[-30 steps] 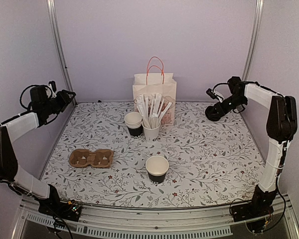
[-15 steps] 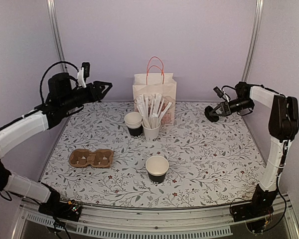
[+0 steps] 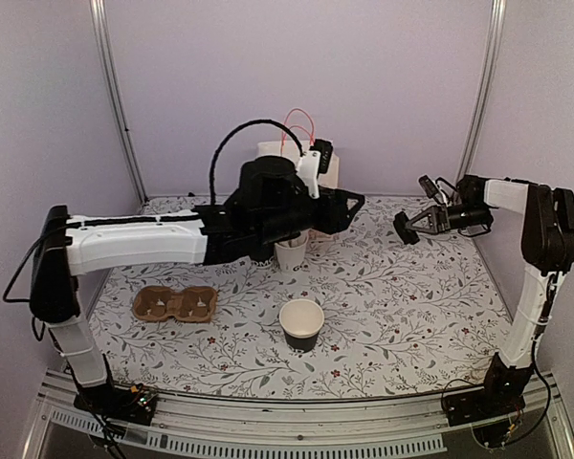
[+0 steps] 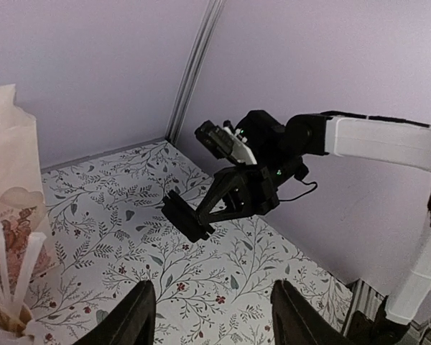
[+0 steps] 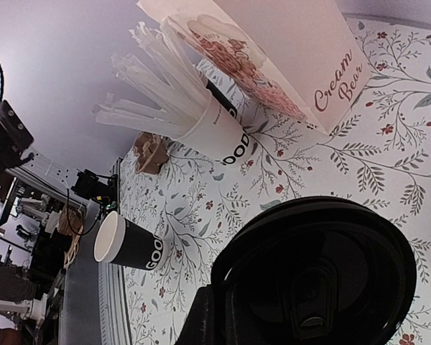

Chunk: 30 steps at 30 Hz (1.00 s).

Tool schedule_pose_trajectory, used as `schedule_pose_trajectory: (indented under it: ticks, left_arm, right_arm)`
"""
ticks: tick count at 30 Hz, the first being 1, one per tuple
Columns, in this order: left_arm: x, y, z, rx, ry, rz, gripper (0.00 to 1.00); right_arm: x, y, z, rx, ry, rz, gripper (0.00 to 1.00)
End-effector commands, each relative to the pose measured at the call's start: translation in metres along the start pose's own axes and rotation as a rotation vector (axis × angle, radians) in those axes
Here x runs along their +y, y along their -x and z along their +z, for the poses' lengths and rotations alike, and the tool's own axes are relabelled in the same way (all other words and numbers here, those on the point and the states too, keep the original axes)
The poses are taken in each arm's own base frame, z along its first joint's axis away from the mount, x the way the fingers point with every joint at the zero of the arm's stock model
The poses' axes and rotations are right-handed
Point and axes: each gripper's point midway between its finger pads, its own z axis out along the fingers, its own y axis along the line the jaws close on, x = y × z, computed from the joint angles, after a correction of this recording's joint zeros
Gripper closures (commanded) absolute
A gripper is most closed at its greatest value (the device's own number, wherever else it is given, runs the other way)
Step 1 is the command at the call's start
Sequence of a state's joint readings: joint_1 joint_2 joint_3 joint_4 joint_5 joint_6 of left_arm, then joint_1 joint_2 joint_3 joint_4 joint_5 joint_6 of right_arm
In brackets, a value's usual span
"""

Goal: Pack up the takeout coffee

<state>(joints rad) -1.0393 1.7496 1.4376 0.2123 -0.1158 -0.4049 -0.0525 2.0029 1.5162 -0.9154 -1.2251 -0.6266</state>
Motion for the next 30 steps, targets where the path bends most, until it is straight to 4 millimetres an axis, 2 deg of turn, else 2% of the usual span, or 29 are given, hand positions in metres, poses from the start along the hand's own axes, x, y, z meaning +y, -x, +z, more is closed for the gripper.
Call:
schedule_pose_trajectory:
  ticks: [1,6,10,23,30]
  left_arm:
    - [-0.010,-0.023,0.047,0.018,0.057,-0.099,0.43]
    - [-0.025,-0.052,0.106,0.069,0.083,-0.137,0.43]
    - [-0.019,-0.076,0.132,0.095,0.122,-0.174,0.45]
    - [0.000,-0.107,0.158,0.102,0.158,-0.227,0.54]
    - [0.011,-0.114,0.167,0.093,0.160,-0.252,0.57]
  right_arm:
    - [0.031,0.018,-0.010,-0.057,0.015,-0.102,1.00]
    - [0.038,0.013,-0.012,-0.059,-0.001,-0.140,1.00]
    - [0.048,0.014,-0.013,-0.078,0.032,-0.149,1.00]
    - [0.060,0.013,-0.015,-0.097,0.067,-0.163,1.00]
    - [0.061,0.009,-0.013,-0.096,0.082,-0.155,1.00]
